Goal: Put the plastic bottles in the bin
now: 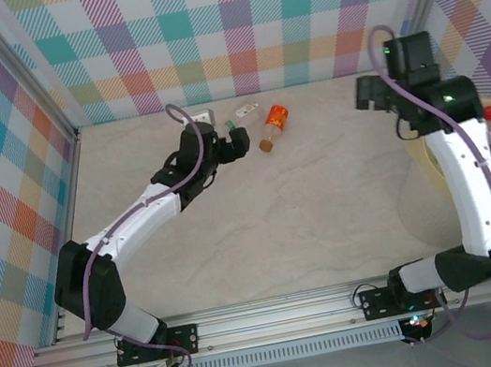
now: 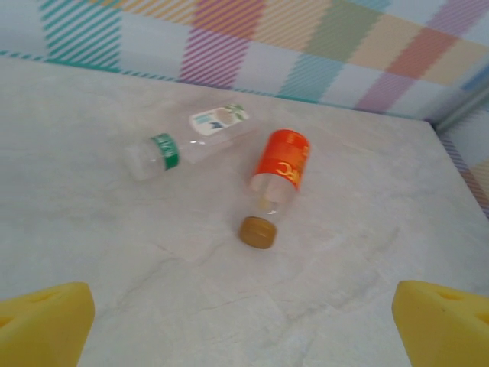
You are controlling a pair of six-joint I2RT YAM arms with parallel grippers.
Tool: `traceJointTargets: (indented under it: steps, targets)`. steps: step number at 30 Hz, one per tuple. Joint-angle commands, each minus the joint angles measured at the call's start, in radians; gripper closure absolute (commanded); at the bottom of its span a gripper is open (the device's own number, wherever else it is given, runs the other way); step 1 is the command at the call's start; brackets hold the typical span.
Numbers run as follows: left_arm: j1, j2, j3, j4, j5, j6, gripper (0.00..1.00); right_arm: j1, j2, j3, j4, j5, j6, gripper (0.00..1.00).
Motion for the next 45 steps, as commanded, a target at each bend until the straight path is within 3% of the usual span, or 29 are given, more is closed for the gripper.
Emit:
traceJointTargets:
  steps: [1, 7, 16, 26, 34, 45]
  targets:
    - [0.018, 0.007, 0.009, -0.071, -0.076, -0.084, 0.0, 0.064, 0.081, -0.064, 0.247, -0.167, 0.054, 0.0]
    - [0.039, -0.013, -0.02, -0.122, -0.171, -0.134, 0.0, 0.095, 0.195, -0.18, 0.571, -0.303, 0.24, 0.0]
    - [0.068, -0.056, -0.098, -0.11, -0.23, -0.21, 0.0, 0.111, 0.456, -0.17, 0.785, -0.293, 0.443, 0.0]
    - [0.087, -0.138, -0.184, -0.123, -0.285, -0.235, 0.0, 0.118, 0.717, 0.022, 0.767, -0.241, 0.44, 0.0]
    - [0.095, -0.154, -0.205, -0.133, -0.257, -0.252, 0.0, 0.118, 0.885, 0.139, 0.75, -0.219, 0.452, 0.0]
    - [0.096, -0.168, -0.22, -0.159, -0.296, -0.222, 0.0, 0.125, 1.093, 0.345, 0.618, -0.279, 0.512, 0.03]
